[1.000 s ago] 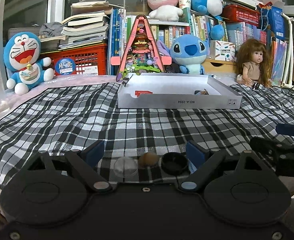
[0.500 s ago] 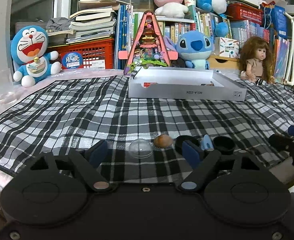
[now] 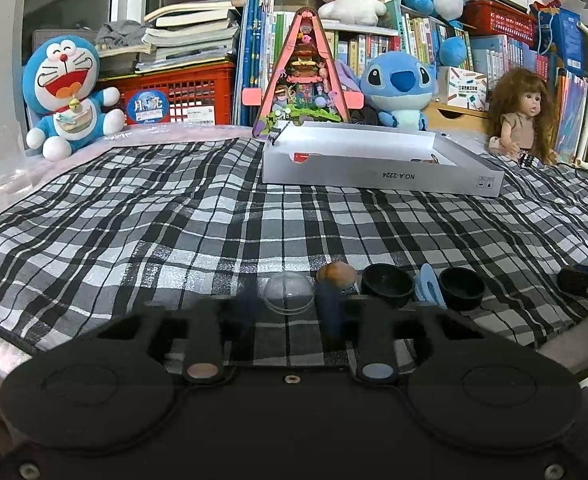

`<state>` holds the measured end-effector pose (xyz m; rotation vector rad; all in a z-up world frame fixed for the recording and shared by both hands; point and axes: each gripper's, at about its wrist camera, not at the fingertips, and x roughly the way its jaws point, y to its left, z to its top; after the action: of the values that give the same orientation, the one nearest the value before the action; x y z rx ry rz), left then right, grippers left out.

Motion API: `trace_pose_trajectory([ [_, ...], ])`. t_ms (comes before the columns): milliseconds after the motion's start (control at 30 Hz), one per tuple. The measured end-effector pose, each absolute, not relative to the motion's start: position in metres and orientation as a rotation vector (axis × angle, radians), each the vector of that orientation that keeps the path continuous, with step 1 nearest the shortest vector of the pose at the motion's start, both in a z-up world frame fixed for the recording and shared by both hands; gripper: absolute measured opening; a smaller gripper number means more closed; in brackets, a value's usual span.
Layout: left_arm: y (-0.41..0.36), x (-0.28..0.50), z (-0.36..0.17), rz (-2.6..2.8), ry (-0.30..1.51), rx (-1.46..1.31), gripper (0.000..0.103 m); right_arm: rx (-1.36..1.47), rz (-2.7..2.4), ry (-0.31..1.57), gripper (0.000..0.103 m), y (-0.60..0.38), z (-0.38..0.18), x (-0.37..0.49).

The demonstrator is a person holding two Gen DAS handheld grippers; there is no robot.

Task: Organize rigid objects
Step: 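Grasp the clear plastic lid with left tool while right tool grasps a brown ball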

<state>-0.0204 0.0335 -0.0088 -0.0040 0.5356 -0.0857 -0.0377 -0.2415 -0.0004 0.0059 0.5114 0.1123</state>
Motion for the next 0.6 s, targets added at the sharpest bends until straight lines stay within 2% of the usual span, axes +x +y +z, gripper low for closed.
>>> trace_pose_trajectory([
  [600,0.027,-0.001,0.015,-0.115,0.511,-0.008,0.025,0.011,0.130,0.505,0.023,-0.234,0.019,-0.009],
])
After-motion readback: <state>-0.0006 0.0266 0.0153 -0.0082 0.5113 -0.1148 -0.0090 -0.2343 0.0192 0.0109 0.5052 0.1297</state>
